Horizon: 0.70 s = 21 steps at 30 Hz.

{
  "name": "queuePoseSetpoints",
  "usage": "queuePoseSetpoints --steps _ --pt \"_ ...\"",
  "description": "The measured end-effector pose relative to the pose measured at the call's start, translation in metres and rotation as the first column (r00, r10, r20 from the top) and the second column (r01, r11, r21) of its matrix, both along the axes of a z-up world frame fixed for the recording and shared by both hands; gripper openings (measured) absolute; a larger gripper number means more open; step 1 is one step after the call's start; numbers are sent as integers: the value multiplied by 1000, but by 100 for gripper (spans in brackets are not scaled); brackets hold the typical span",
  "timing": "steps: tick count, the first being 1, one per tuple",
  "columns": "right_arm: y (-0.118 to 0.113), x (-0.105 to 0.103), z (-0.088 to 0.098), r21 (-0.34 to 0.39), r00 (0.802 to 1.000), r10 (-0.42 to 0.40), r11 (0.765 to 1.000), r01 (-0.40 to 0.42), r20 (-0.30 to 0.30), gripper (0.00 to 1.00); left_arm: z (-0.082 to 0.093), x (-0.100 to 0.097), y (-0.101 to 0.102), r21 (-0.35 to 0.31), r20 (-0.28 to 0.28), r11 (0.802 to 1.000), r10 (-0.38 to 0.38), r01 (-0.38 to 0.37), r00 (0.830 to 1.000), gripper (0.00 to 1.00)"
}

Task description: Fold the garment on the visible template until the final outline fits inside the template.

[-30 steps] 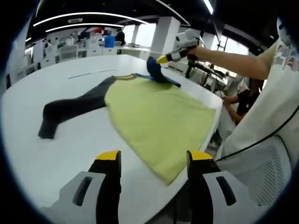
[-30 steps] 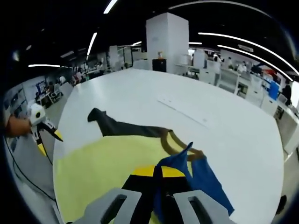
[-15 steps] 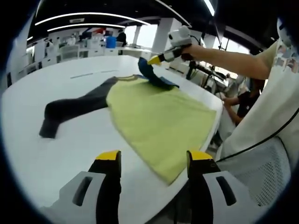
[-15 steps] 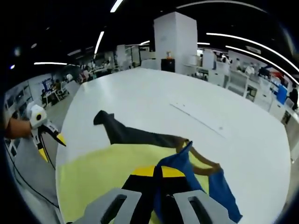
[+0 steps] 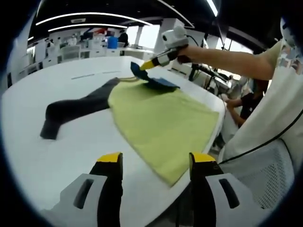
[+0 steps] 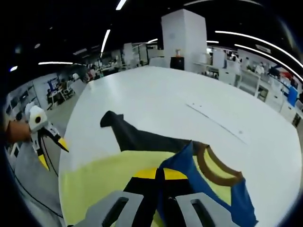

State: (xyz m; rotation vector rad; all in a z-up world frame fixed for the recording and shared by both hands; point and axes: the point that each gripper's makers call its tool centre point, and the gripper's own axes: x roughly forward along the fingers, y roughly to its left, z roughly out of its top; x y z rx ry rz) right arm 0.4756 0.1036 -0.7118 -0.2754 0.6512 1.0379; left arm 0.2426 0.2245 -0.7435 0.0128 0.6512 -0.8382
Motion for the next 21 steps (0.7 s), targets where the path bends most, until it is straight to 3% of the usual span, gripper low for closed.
queuePoseSetpoints --steps 11,21 --pt "31 -8 1 34 999 32 999 -32 -23 0 -2 1 6 -6 3 1000 7 -7 1000 53" --pt "52 -21 -7 14 997 78 997 -77 -30 0 -2 1 5 -10 10 1000 8 -8 1000 53"
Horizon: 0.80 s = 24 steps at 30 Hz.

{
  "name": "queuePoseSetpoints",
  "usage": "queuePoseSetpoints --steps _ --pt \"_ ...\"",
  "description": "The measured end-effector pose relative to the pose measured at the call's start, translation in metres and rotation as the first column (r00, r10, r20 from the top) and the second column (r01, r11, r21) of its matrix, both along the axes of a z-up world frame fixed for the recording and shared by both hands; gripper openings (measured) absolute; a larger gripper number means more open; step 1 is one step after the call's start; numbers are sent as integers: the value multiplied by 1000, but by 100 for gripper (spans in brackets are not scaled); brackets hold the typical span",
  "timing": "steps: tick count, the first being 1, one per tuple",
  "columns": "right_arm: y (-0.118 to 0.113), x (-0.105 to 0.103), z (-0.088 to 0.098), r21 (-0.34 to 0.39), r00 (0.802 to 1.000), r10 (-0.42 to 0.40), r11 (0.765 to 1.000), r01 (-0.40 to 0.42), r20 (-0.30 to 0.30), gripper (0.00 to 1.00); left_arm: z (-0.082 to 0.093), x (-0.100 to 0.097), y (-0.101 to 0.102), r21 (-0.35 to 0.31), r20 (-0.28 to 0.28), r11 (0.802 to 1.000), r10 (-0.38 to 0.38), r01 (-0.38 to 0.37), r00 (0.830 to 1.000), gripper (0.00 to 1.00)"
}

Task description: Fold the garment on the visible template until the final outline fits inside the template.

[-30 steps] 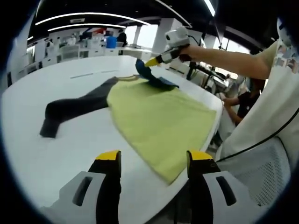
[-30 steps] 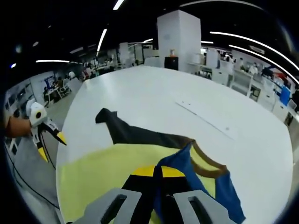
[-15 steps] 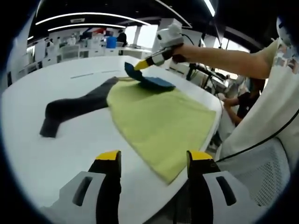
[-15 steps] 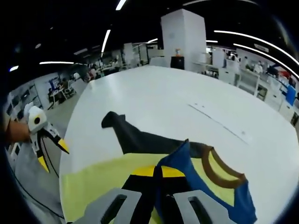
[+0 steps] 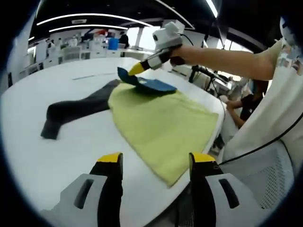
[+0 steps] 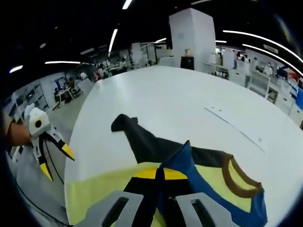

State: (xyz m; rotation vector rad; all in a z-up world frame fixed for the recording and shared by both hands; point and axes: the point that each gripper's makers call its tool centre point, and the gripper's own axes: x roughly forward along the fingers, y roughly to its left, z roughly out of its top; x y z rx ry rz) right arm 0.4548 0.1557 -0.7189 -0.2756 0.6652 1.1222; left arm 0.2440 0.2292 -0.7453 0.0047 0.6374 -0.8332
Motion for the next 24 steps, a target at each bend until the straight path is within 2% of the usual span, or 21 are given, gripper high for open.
queuePoseSetpoints --steps 9,24 --pt "12 -6 -6 -10 1000 25 1000 -25 -6 0 0 -1 1 -1 -1 1000 6 -6 1000 53" --pt "16 -9 -24 -31 999 40 999 -41 -24 0 0 -1 2 -4 -3 1000 18 -18 1000 53"
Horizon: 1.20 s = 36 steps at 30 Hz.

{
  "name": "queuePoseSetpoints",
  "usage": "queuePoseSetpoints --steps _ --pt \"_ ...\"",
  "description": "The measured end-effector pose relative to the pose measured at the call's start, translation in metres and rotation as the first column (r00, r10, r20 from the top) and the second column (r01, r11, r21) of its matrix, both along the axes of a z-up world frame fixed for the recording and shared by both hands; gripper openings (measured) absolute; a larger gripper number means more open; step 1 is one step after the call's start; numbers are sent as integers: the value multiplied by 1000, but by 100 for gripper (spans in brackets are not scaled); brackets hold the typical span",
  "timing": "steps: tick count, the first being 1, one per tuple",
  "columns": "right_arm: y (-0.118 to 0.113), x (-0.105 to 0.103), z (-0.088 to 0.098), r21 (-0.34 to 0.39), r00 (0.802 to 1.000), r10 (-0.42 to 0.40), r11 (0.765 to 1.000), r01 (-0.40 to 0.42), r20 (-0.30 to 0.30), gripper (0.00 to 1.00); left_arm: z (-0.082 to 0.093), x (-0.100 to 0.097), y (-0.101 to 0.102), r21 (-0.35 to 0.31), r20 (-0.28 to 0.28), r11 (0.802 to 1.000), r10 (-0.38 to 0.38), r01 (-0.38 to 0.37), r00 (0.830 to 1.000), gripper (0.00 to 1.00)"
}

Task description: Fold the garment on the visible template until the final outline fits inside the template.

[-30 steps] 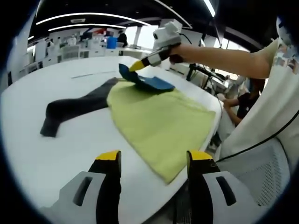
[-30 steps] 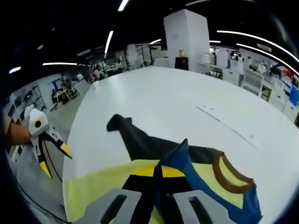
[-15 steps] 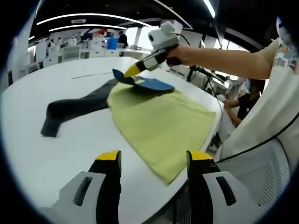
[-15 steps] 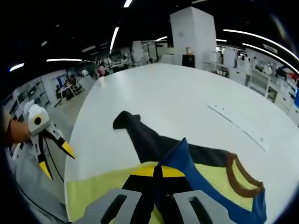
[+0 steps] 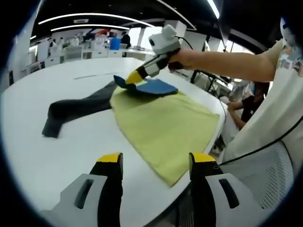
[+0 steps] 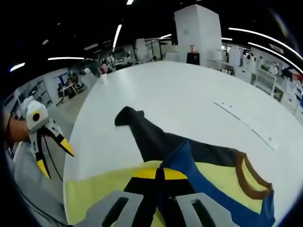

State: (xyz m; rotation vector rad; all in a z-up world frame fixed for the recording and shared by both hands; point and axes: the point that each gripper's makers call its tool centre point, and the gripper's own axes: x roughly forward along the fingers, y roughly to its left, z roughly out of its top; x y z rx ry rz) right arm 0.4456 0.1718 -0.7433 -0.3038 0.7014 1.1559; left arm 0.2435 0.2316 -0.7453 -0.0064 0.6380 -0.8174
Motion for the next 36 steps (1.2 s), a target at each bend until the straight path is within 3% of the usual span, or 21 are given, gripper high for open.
queuePoseSetpoints --steps 11,14,19,23,29,36 --pt "4 -2 -2 30 1000 13 999 -13 9 1 0 0 1 1 -4 1000 6 -6 1000 53" --pt "4 0 -1 33 1000 6 999 -7 30 19 0 0 1 2 -5 1000 6 -6 1000 53" --pt "0 -1 0 45 999 0 999 -2 42 37 -1 1 1 6 -9 1000 3 -3 1000 53" --pt "-5 1 1 50 996 -20 999 16 82 63 -1 1 1 9 -10 1000 2 -2 1000 53" --pt "-15 0 5 69 992 -43 997 36 117 77 0 2 1 9 -7 1000 1 -1 1000 54" --pt "-27 -4 14 78 987 -53 996 42 149 87 1 2 1 11 -2 1000 4 -4 1000 54"
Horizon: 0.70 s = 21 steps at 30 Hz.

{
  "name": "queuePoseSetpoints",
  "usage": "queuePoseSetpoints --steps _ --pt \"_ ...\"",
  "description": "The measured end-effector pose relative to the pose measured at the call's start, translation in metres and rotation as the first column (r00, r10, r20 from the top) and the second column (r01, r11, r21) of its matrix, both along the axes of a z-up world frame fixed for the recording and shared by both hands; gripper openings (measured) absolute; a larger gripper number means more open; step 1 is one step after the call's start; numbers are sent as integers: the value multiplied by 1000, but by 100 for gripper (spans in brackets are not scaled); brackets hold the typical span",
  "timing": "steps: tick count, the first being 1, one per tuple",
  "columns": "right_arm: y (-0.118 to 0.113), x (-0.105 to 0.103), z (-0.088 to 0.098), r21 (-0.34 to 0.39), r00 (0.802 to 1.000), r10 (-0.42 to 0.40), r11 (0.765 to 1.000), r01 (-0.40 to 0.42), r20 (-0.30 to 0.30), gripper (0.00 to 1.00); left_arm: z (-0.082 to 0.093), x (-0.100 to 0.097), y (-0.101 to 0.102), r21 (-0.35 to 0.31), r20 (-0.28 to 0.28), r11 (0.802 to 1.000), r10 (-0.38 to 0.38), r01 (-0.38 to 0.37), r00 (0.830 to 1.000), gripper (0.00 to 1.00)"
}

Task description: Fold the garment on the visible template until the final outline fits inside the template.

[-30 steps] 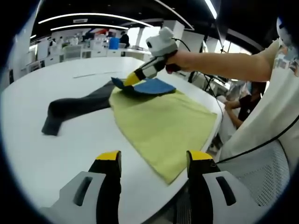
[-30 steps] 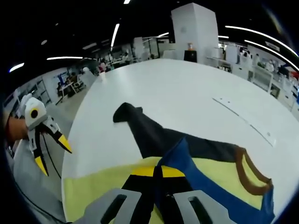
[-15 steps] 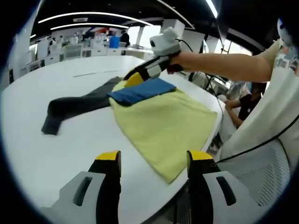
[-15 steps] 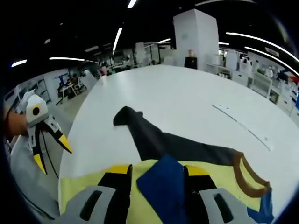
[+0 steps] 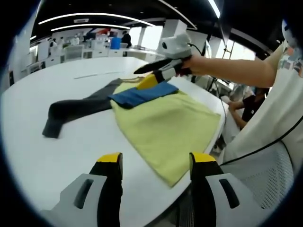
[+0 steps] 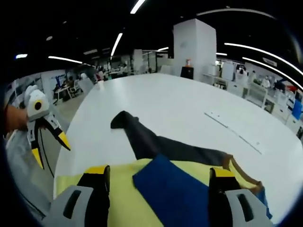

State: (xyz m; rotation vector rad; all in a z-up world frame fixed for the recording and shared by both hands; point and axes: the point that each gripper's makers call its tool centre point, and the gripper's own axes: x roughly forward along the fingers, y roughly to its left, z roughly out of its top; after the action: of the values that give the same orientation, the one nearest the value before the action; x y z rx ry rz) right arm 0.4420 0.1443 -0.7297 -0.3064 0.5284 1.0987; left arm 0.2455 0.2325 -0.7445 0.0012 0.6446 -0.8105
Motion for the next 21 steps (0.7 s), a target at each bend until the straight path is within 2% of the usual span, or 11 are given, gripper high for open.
queuePoseSetpoints --steps 18,21 --pt "-50 -7 14 87 991 -131 987 134 -35 92 5 5 3 2 15 1000 18 -18 1000 54" --pt "-58 -14 17 99 989 -145 984 149 -42 92 6 7 5 3 19 1000 23 -23 1000 54"
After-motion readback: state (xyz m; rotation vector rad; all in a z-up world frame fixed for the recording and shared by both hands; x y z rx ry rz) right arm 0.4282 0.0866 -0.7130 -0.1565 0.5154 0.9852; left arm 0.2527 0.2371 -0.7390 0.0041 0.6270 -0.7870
